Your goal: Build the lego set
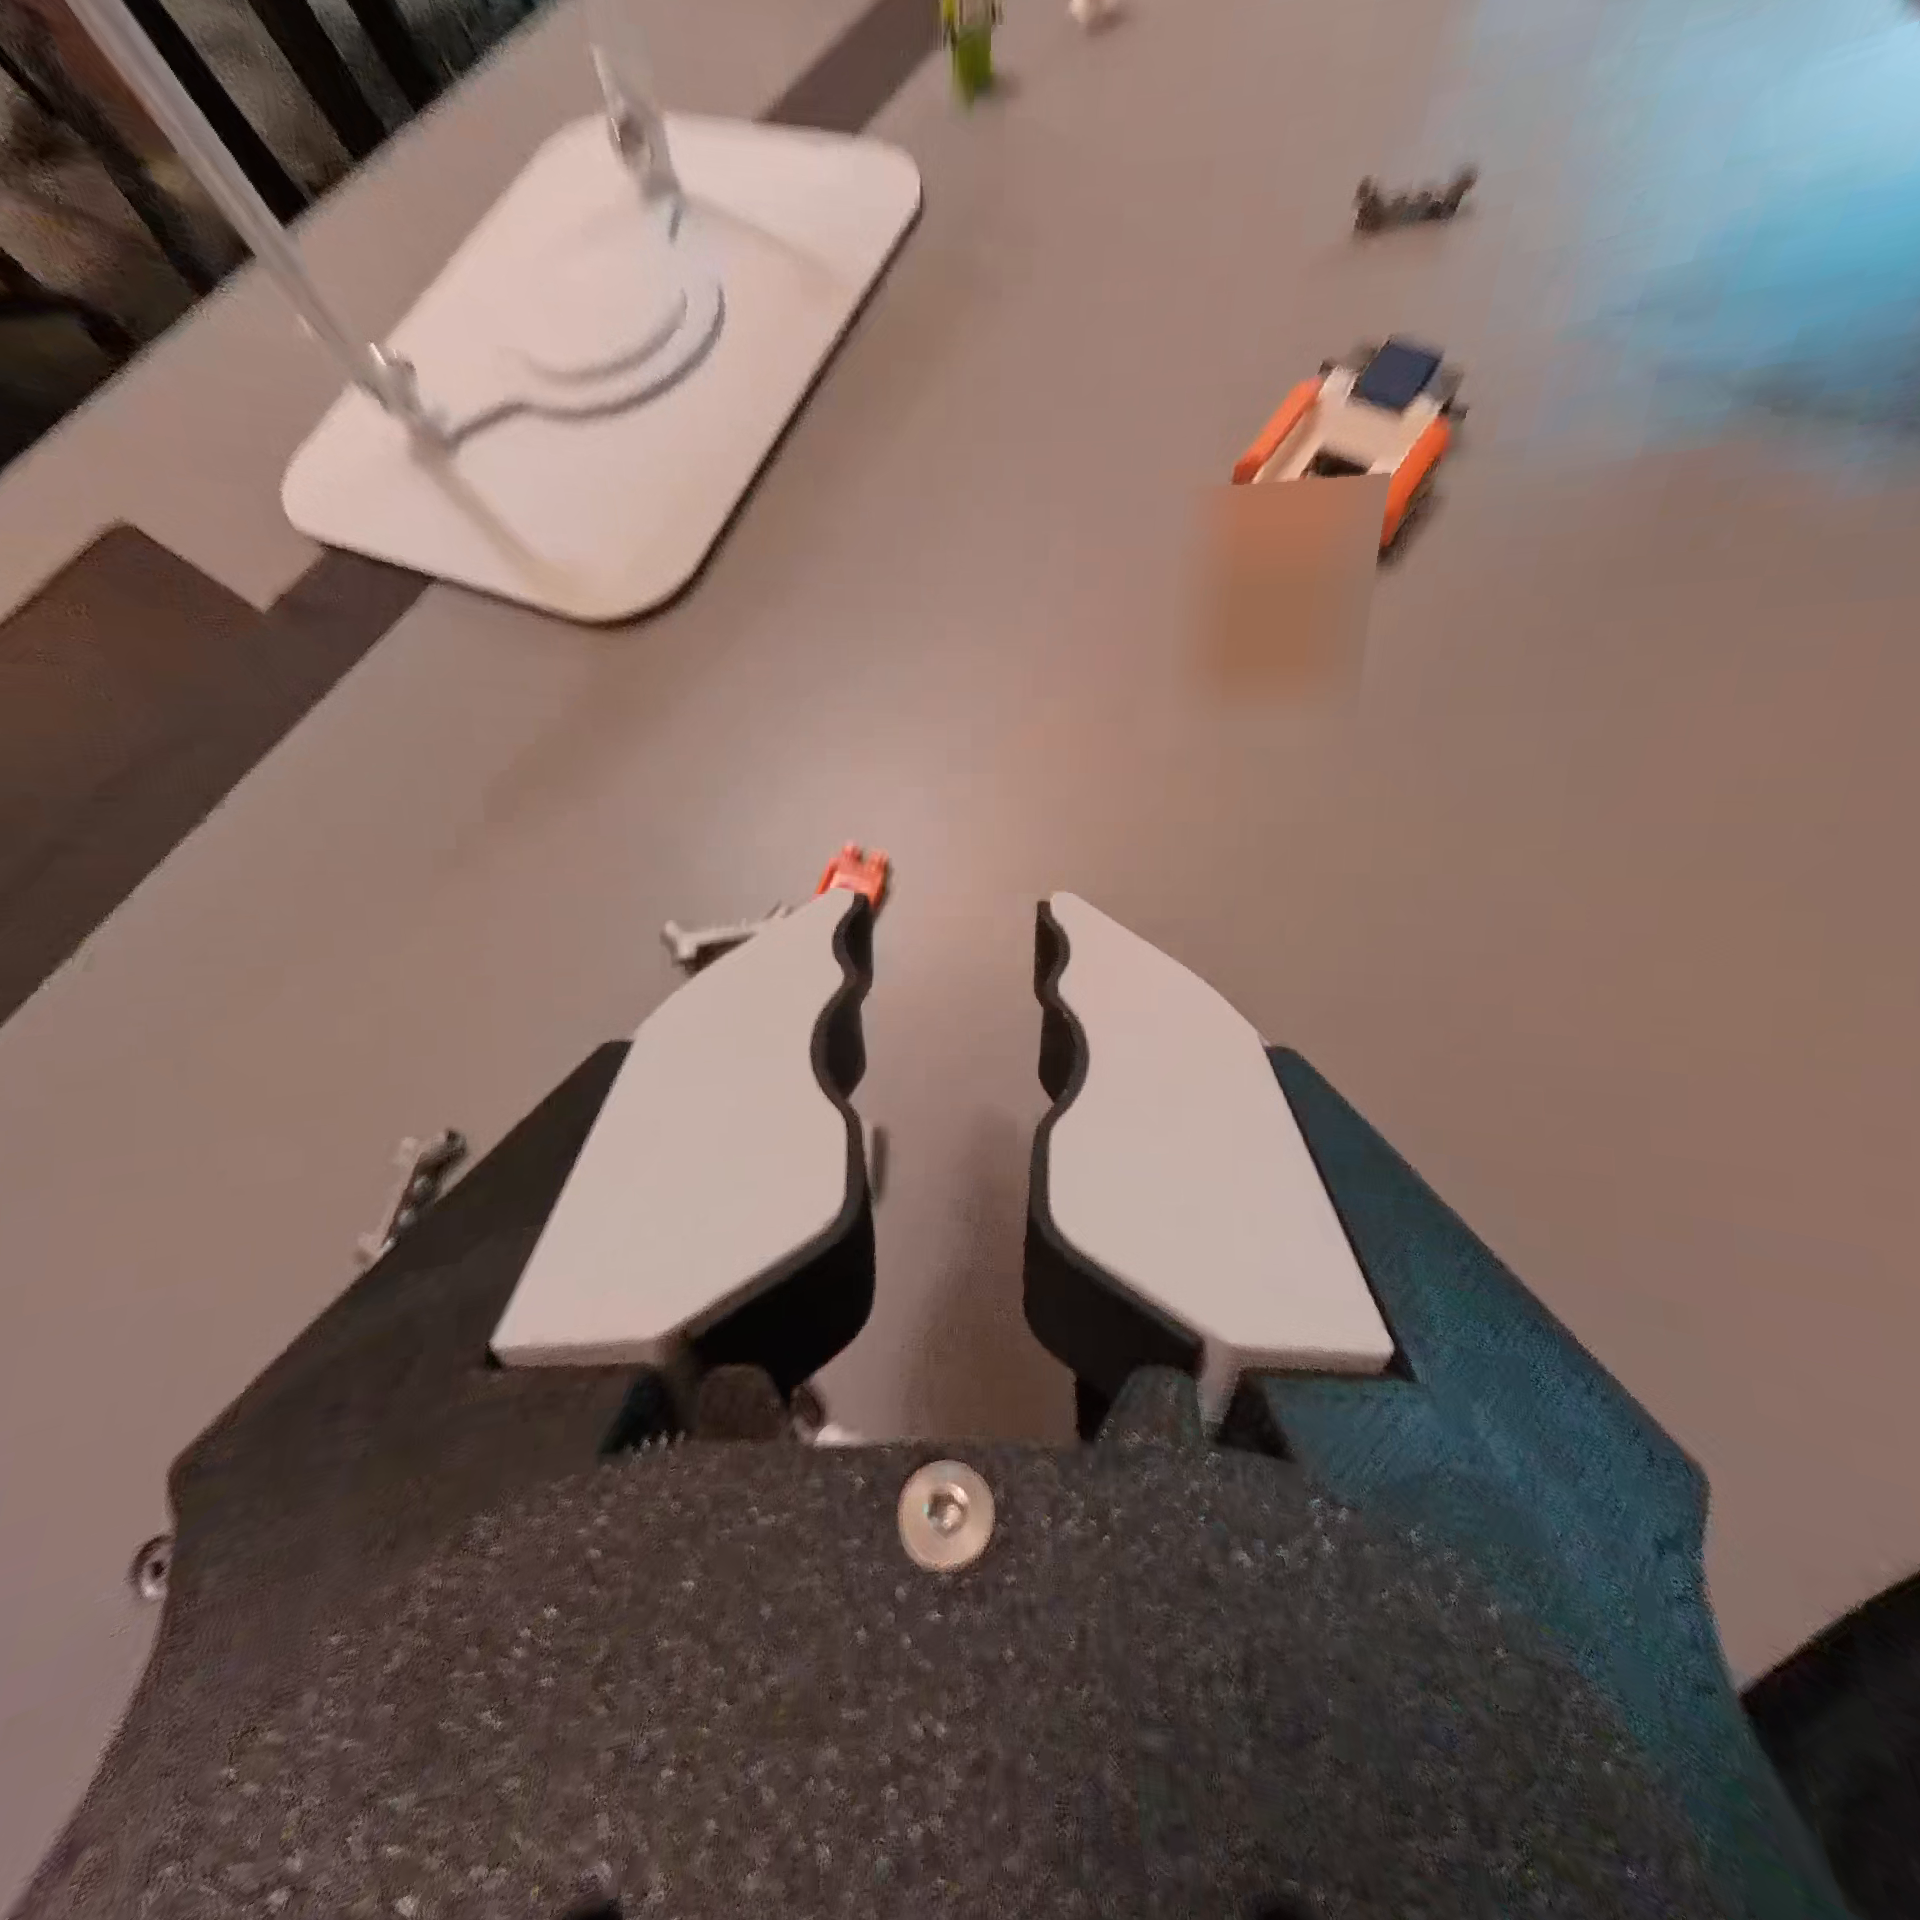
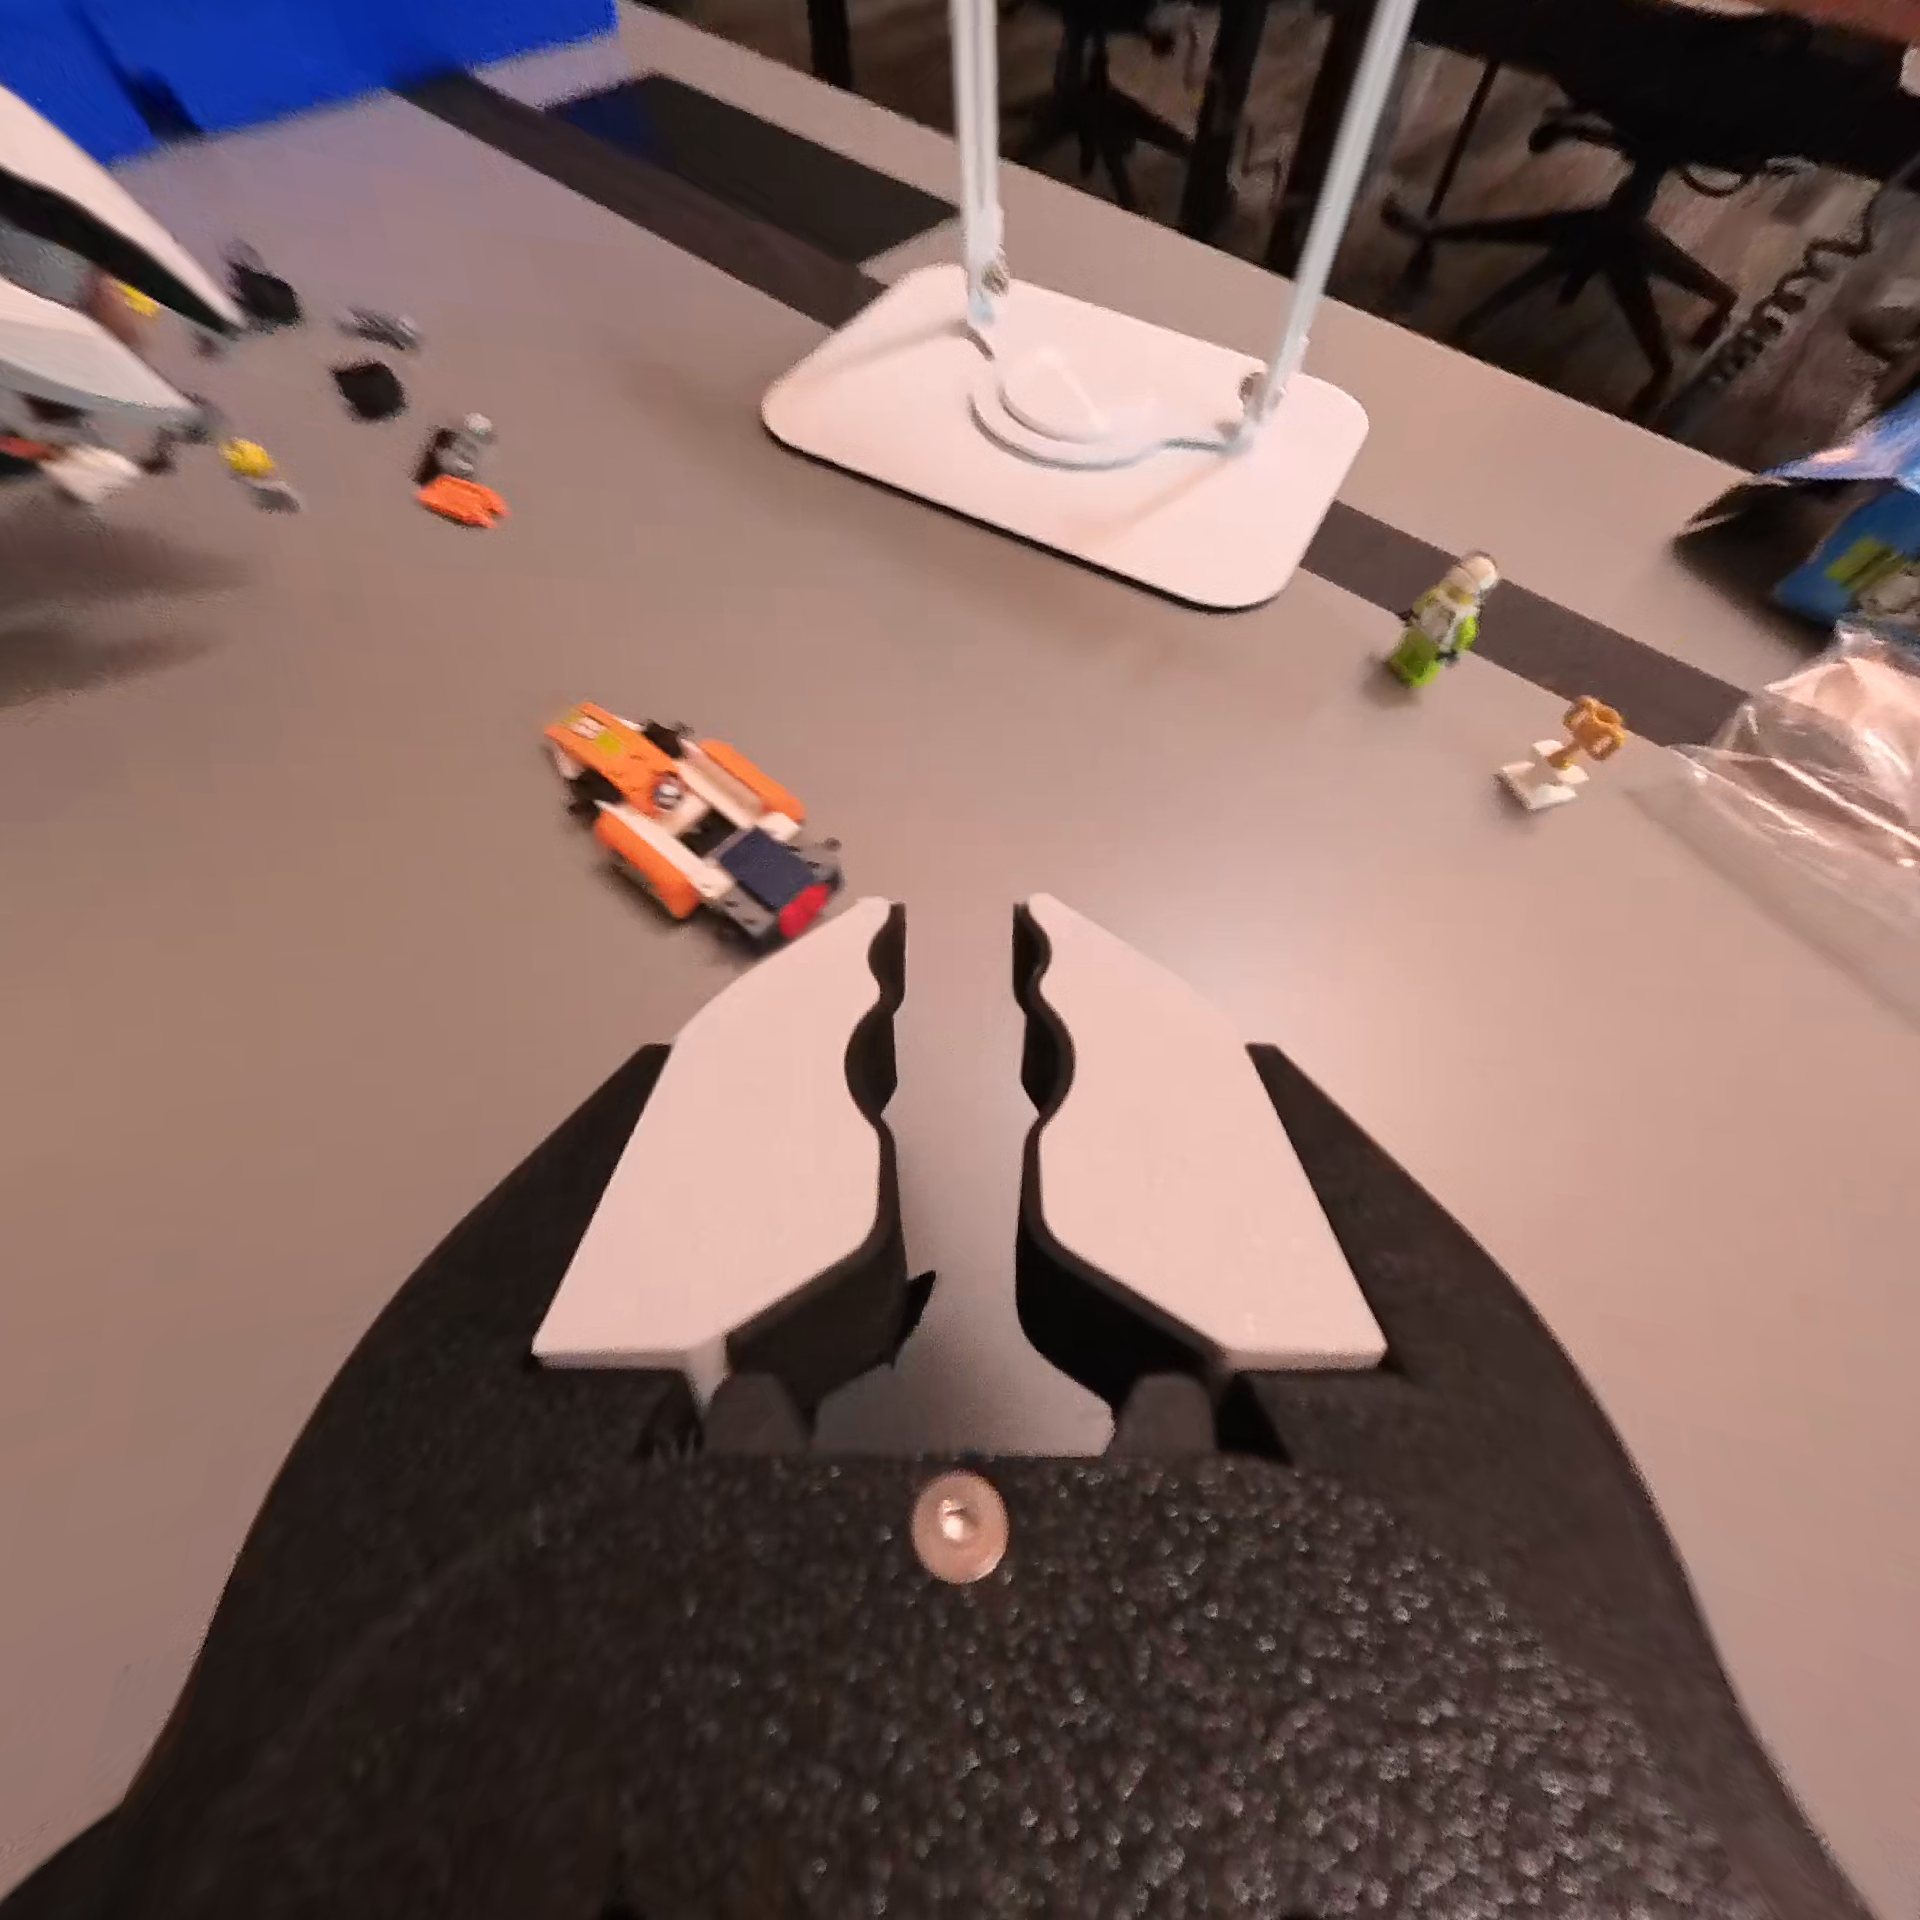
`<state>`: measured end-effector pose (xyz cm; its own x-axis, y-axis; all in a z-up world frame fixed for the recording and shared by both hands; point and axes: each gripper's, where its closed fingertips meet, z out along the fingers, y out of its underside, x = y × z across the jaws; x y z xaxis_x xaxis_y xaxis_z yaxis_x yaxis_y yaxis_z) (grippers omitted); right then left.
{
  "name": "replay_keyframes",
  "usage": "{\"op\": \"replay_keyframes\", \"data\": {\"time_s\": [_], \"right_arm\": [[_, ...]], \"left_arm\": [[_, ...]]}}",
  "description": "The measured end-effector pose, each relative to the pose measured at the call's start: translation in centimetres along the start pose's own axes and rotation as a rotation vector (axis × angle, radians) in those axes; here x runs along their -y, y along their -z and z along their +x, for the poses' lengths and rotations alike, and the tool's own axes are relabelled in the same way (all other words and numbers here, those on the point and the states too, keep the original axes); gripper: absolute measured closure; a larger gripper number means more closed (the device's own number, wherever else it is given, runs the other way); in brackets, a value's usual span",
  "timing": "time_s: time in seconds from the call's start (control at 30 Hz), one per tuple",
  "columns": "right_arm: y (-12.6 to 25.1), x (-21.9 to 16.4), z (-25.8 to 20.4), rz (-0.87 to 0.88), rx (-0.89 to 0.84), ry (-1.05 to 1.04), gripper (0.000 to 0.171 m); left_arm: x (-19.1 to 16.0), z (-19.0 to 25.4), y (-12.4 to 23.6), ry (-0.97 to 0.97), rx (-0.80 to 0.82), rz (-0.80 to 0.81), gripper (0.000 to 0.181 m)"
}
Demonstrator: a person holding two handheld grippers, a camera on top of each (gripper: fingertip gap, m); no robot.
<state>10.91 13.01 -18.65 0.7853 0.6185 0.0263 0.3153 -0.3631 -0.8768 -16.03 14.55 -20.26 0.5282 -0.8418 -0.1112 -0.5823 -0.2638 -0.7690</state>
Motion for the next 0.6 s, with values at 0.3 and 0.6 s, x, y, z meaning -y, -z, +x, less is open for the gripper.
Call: {"op": "replay_keyframes", "data": {"time_s": [0.3, 0.6], "right_arm": [[-0.1, -1.2, -3.4, 0.046, 0.074, -0.047, 0.155], [0.2, -1.7, -3.7, 0.056, 0.089, -0.064, 0.158]], "left_arm": [[-2.8, -5.0, -2.6, -0.041, -0.057, -0.26, 0.152], [-4.6, -5.9, -5.0, 0.09, -0.093, -0.422, 0.14]]}}
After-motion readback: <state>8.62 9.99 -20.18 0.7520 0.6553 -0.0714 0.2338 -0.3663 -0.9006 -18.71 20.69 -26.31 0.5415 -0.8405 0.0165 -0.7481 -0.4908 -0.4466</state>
